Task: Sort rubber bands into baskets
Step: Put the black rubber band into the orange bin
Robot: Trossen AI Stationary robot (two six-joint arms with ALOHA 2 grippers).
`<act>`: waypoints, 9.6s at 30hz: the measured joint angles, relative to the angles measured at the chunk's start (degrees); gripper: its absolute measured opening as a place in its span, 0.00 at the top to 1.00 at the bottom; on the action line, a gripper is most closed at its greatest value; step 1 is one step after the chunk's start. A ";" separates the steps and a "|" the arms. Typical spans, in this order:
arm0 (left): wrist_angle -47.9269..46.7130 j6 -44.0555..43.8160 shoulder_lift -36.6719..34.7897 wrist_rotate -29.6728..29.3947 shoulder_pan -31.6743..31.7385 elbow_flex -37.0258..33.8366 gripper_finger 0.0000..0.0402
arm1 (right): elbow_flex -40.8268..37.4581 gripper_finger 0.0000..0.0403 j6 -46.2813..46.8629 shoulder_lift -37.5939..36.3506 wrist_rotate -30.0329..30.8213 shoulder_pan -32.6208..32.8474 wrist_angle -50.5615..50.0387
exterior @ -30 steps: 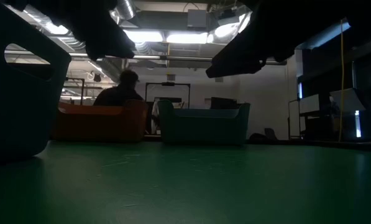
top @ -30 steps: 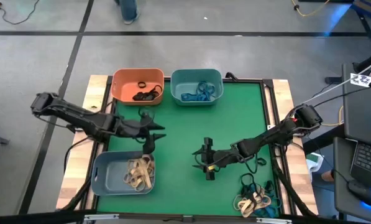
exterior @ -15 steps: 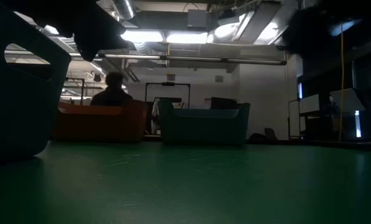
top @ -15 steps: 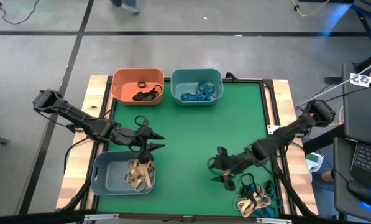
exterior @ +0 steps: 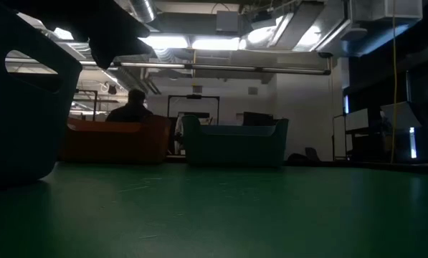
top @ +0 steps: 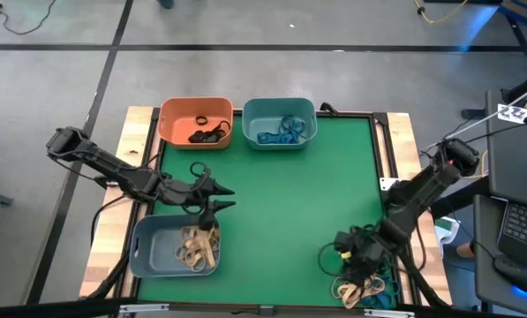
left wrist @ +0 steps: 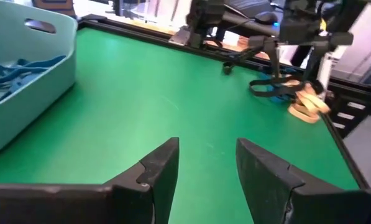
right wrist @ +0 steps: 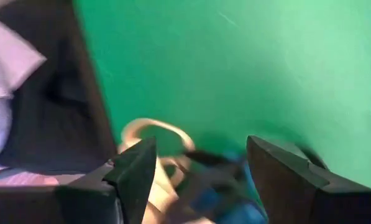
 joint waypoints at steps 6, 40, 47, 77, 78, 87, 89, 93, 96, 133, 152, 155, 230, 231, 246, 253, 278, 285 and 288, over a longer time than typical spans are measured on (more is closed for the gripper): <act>0.00 0.06 0.00 -1.08 0.24 0.00 0.61 | -1.92 0.38 9.60 0.02 0.16 2.78 -9.86; -0.02 1.62 0.00 -1.10 0.69 0.00 0.61 | -5.01 0.98 -0.12 0.11 18.79 2.09 -7.85; 0.02 -0.08 0.00 -1.11 1.60 0.00 0.61 | 0.50 0.96 -9.85 0.07 31.72 -0.11 -7.69; 25.43 -1.14 19.34 3.20 4.75 1.31 0.43 | 1.03 0.97 -58.09 4.78 39.19 -20.30 33.03; 26.16 -1.25 19.99 3.64 4.77 1.73 0.42 | 1.03 0.97 -59.03 5.49 39.11 -20.73 34.69; 27.06 2.49 27.38 5.99 4.64 7.88 0.40 | 1.01 0.96 -65.85 8.37 37.89 -22.28 44.61; 27.01 2.67 28.69 6.71 4.59 8.91 0.40 | 1.01 0.96 -65.98 8.41 37.61 -22.26 44.70; 27.11 2.78 31.14 8.80 4.60 10.83 0.40 | 1.01 0.96 -65.97 9.04 37.30 -22.20 44.91; 26.99 3.39 32.95 10.44 4.59 12.20 0.40 | 1.05 0.96 -66.39 9.57 36.54 -22.20 46.13; 30.44 7.88 35.39 18.07 4.94 13.68 0.40 | 1.05 0.96 -77.53 13.70 31.16 -22.21 62.99; 30.42 11.17 35.39 19.09 4.96 13.66 0.80 | 1.03 0.96 -77.29 14.51 26.11 -23.68 63.91; 30.42 11.21 35.39 19.09 4.99 13.66 0.91 | 1.03 0.96 -76.83 14.51 26.11 -23.68 63.74; -39.10 15.84 -6.05 -22.14 40.35 16.15 0.91 | 1.03 0.41 -63.38 6.69 21.13 -25.19 39.21; -39.66 15.41 -5.85 -21.72 40.89 16.15 0.90 | 1.03 0.41 -63.38 6.69 21.13 -25.17 39.21; -49.27 7.78 -5.40 -12.58 44.87 16.15 0.71 | 1.03 0.41 -62.13 6.69 20.67 -25.19 38.91; -57.31 1.84 -5.40 -9.55 45.18 16.15 0.64 | 1.03 0.41 -61.96 6.69 20.66 -25.18 38.91; -54.95 -0.78 -6.14 9.06 34.73 20.51 0.65 | 1.09 0.41 -59.50 7.19 19.36 -25.16 35.20; -49.23 -5.73 -5.46 11.93 25.30 15.85 0.65 | 1.07 0.41 -45.55 4.79 9.88 -25.10 12.38; -45.81 -7.19 -5.32 11.42 22.47 13.93 0.65 | 1.07 0.41 -37.52 3.13 6.32 -25.10 -0.01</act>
